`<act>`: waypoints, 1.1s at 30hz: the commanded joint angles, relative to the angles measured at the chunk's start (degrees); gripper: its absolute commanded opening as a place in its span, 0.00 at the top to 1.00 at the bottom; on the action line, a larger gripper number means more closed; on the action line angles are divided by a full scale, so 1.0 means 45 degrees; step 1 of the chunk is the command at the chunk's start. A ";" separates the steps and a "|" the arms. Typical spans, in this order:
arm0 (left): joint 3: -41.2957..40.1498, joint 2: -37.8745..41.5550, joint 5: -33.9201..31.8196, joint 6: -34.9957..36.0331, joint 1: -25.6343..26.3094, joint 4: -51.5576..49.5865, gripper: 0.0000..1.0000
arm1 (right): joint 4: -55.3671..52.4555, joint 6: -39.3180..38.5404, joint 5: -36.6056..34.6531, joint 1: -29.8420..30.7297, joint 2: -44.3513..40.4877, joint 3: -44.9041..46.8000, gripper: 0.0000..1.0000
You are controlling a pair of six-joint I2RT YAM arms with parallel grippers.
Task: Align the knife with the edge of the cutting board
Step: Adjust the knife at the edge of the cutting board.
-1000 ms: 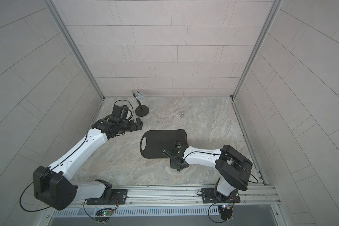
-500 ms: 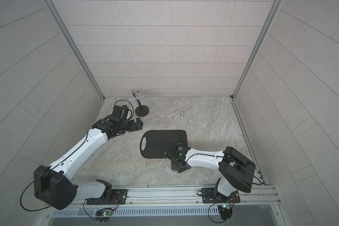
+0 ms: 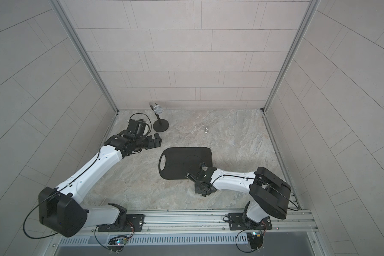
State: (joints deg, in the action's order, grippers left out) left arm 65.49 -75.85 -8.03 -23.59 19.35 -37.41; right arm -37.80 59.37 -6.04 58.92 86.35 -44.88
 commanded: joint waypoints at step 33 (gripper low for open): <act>-0.0114 -0.0160 -0.0153 0.0104 -0.0013 -0.0203 0.00 | -0.0531 -0.0324 -0.0086 0.0062 -0.0672 0.0176 0.51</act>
State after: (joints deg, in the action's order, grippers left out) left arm 65.49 -76.18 -8.47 -23.57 19.35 -37.76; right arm -39.64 58.85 -6.07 58.92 85.23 -44.71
